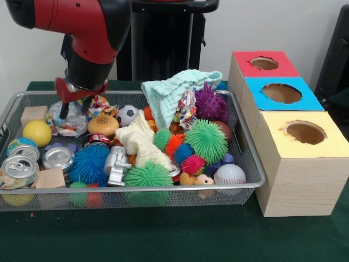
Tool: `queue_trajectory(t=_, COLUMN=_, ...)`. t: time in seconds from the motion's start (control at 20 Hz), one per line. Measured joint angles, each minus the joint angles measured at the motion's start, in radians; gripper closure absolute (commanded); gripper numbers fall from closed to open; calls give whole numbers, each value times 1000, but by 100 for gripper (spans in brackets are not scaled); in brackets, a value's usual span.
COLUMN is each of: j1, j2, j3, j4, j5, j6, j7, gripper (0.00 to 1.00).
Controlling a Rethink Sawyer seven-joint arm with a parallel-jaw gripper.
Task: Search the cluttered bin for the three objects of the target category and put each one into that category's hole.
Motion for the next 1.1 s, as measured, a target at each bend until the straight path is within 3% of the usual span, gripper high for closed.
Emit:
queue_trajectory(t=0.25, j1=10, j2=-16, j3=-7, j4=0, j5=16, j6=123, j7=0, gripper=0)
queue_trajectory(t=0.45, j1=-3, j2=8, j3=-7, j4=-9, j5=16, j6=123, j7=0, gripper=0)
queue_trajectory(t=0.85, j1=-61, j2=111, j3=-3, j4=-64, j5=16, j6=6, j7=0, gripper=0)
queue_trajectory(t=1.1, j1=-130, j2=121, j3=24, j4=-46, j5=23, j6=-87, j7=0, gripper=0)
